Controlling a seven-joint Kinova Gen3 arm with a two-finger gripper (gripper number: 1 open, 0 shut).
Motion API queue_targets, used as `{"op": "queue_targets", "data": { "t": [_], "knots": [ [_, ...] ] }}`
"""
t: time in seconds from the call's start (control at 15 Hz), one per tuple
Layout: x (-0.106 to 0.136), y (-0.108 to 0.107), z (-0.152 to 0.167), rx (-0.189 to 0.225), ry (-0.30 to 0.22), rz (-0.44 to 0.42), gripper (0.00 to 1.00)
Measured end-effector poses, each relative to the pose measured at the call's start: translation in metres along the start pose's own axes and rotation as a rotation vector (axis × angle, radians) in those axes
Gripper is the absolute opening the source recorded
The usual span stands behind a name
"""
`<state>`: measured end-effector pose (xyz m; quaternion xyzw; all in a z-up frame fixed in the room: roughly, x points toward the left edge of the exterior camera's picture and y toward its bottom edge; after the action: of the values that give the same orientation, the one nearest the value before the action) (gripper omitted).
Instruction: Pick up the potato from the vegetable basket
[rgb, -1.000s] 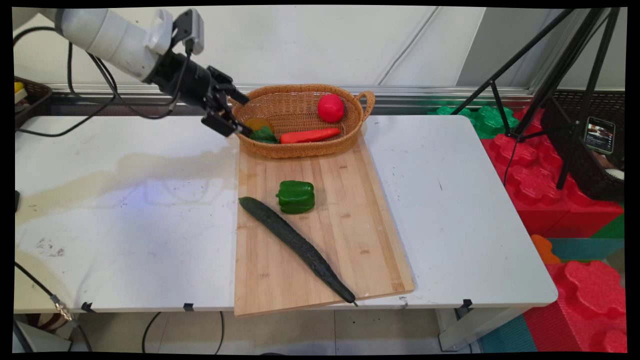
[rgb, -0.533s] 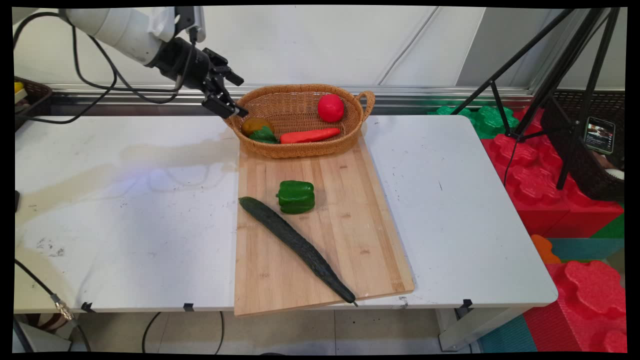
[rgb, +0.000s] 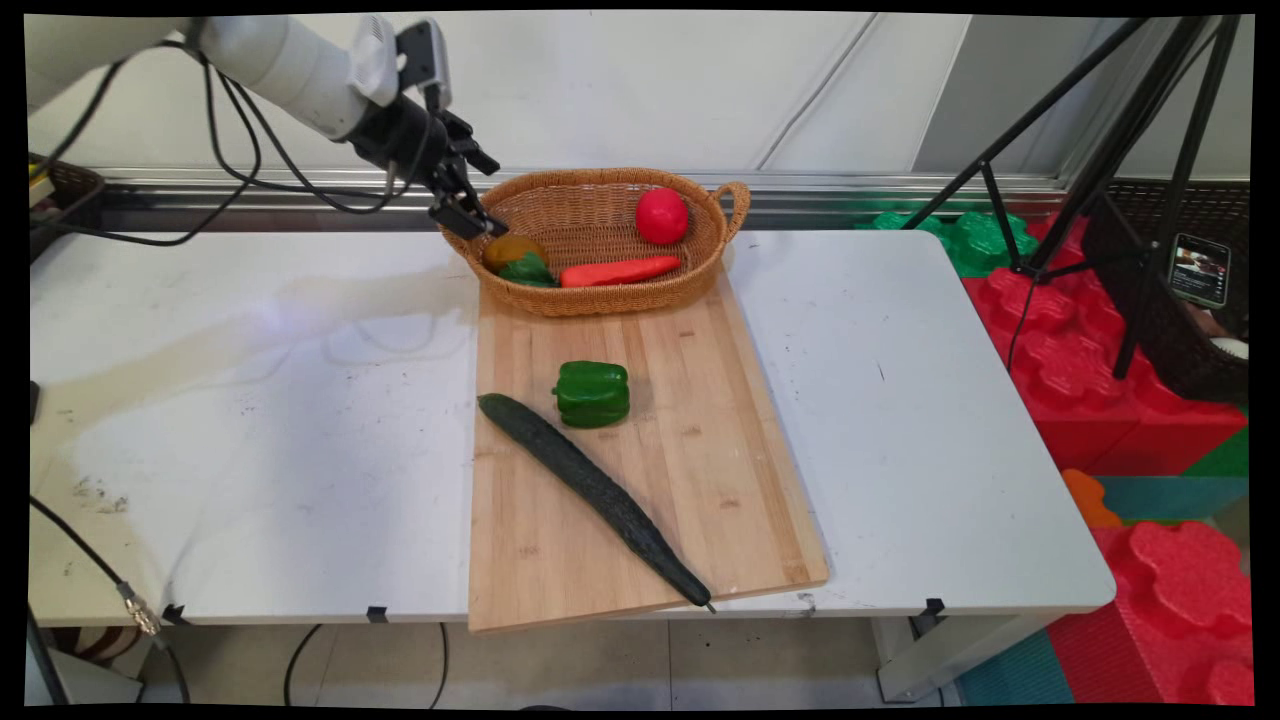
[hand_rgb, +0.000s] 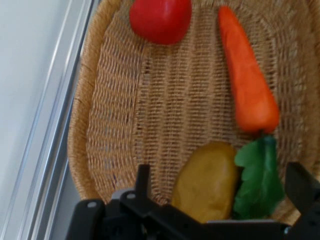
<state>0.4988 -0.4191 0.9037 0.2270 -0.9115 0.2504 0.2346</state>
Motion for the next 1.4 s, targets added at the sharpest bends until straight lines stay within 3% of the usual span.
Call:
{"op": "queue_targets", "data": {
  "t": [0.93, 1.4],
  "knots": [
    [-0.001, -0.015, 0.084, -0.012, -0.119, 0.076, 1.0],
    [-0.002, -0.017, 0.112, -0.037, -0.145, 0.098, 1.0]
  ]
}}
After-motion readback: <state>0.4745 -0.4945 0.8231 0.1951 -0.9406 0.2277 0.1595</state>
